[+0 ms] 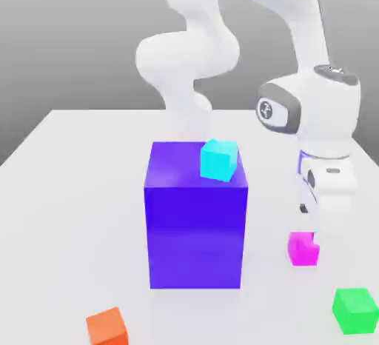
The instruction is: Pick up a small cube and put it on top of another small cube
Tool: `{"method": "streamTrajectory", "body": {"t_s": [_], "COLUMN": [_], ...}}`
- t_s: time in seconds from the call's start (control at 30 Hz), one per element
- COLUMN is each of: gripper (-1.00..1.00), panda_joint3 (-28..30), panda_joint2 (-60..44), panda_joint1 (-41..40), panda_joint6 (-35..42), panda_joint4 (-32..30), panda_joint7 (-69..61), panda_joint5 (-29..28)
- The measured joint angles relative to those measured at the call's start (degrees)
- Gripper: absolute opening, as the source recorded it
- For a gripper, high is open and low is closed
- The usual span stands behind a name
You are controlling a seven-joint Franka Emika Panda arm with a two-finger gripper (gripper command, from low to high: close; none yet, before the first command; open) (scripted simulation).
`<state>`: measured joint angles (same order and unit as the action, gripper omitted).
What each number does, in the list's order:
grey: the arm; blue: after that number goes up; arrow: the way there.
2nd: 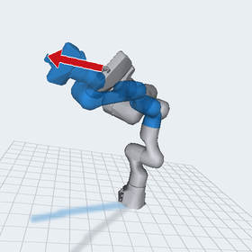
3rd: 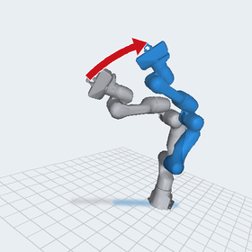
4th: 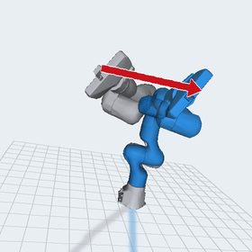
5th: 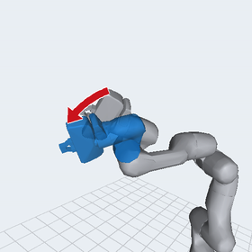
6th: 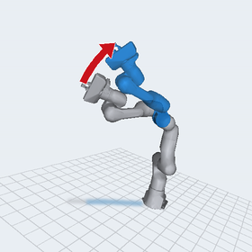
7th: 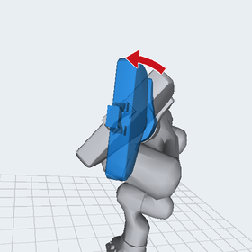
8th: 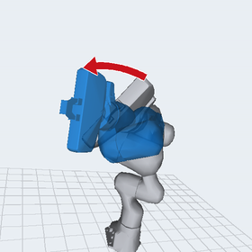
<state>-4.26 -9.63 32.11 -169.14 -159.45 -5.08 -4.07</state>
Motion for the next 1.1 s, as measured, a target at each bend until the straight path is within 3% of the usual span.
{"method": "streamTrajectory", "body": {"t_s": [0.1, 0.13, 0.37, 0.6, 1.03, 1.1], "gripper": [0.0, -1.0, -1.0, -1.0, -1.0, -1.0], "panda_joint3": [2.15, 2.57, 2.56, -0.45, 3.69, 4.03], "panda_joint2": [-6.22, -7.46, -7.36, 5.15, -2.61, -5.79], "panda_joint1": [1.8, 2.19, 2.15, 0.09, -1.03, -1.04], "panda_joint6": [-5.02, -6.03, -5.85, 4.69, 22.13, 20.61], "panda_joint4": [1.12, 1.35, 1.33, -0.63, 24.6, 26.27], "panda_joint7": [1.1, 1.26, 1.4, -1.44, 14.21, 15.09], "panda_joint5": [-1.55, -1.74, -1.91, 2.34, 3.9, 4.06]}}
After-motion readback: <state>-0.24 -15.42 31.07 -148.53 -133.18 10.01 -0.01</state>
